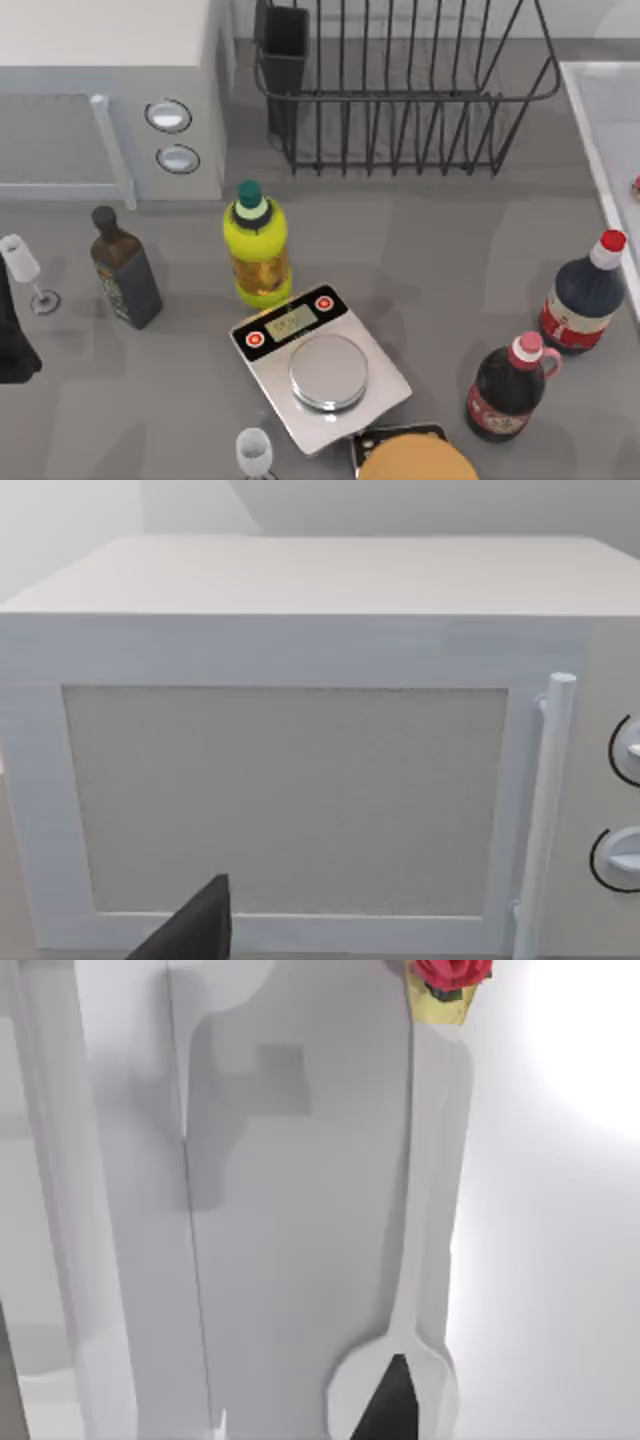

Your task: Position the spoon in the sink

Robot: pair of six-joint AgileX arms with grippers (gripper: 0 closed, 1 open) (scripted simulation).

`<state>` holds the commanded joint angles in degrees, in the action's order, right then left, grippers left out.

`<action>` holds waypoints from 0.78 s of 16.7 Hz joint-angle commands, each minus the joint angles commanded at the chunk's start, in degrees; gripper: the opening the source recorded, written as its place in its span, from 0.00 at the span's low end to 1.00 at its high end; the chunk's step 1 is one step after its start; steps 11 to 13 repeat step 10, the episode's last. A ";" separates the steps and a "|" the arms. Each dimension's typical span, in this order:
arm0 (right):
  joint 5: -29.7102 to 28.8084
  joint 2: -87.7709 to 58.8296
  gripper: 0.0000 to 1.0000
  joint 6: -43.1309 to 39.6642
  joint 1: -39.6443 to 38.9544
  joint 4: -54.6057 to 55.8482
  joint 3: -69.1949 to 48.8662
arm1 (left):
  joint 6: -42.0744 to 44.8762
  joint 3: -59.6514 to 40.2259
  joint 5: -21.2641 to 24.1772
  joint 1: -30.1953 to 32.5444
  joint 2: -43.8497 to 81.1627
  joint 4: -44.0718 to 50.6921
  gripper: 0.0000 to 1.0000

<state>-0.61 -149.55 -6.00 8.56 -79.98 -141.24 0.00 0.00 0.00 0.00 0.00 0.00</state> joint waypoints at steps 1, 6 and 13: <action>0.00 0.00 0.75 0.00 0.00 0.00 0.00 | 0.00 0.00 0.00 0.00 0.00 0.00 1.00; 0.00 0.00 1.00 0.00 0.00 0.00 0.00 | 0.00 0.00 0.00 0.00 0.00 0.00 1.00; 0.00 0.00 1.00 0.00 0.00 0.00 0.00 | 0.00 0.00 0.00 0.00 0.00 0.00 1.00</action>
